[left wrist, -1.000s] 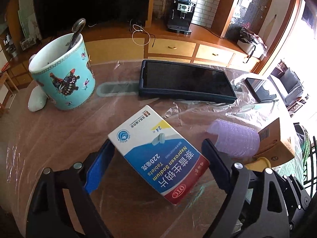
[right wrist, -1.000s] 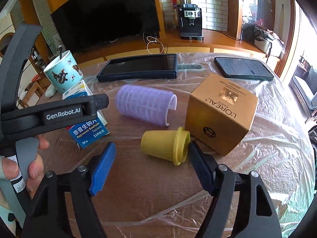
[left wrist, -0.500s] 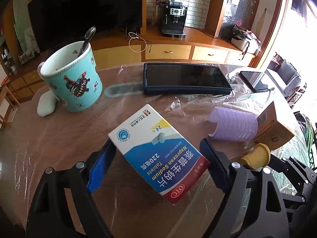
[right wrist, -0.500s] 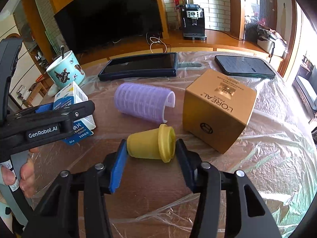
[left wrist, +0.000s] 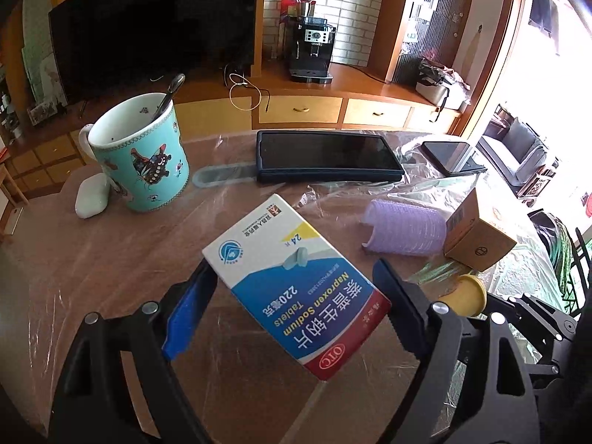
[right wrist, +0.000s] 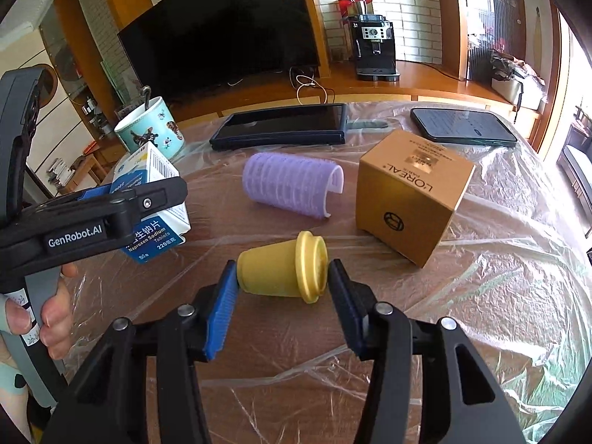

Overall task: Collect trash
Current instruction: 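Carry the naproxen box and yellow cup over the black trash bin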

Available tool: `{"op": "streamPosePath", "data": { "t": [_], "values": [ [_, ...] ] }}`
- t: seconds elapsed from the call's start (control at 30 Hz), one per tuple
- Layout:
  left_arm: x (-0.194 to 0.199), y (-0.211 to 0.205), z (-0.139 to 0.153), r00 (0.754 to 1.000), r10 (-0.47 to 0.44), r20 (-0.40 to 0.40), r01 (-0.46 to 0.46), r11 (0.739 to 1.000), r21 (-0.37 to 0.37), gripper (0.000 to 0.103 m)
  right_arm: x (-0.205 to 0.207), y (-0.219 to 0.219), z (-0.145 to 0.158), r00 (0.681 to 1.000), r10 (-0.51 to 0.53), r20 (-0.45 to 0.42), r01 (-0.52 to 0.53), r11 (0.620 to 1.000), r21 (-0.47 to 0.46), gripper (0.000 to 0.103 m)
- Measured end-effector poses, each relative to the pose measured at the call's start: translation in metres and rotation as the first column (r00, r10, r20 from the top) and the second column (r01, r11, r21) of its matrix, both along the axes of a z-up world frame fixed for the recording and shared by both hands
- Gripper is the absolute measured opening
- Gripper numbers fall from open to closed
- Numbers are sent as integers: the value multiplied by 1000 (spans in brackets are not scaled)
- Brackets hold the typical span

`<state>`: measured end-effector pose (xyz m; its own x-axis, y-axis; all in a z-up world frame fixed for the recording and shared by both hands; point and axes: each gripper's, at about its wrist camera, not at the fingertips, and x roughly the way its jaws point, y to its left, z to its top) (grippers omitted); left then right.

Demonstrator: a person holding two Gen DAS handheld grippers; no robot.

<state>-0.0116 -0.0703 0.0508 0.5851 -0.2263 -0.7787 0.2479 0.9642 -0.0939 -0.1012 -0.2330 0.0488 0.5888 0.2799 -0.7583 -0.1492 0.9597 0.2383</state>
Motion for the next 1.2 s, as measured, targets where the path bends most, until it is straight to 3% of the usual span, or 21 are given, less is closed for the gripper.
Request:
{"op": "streamPosePath", "data": {
  "t": [0.23,0.83,1.2],
  "values": [
    [-17,-3,6,999,-23,23,23,1000,2,87,-14,-3,6,1000,21,3,-21,999,48,49],
    [-86,9,29,992,-97,84,100,995,-22,87,-49,-2,28,994,104,34,-106,993,56,49],
    [-126,14,23,988,-127,88,130,991,-24,87,-90,-3,34,987,149,56,-152,986,61,49]
  ]
}}
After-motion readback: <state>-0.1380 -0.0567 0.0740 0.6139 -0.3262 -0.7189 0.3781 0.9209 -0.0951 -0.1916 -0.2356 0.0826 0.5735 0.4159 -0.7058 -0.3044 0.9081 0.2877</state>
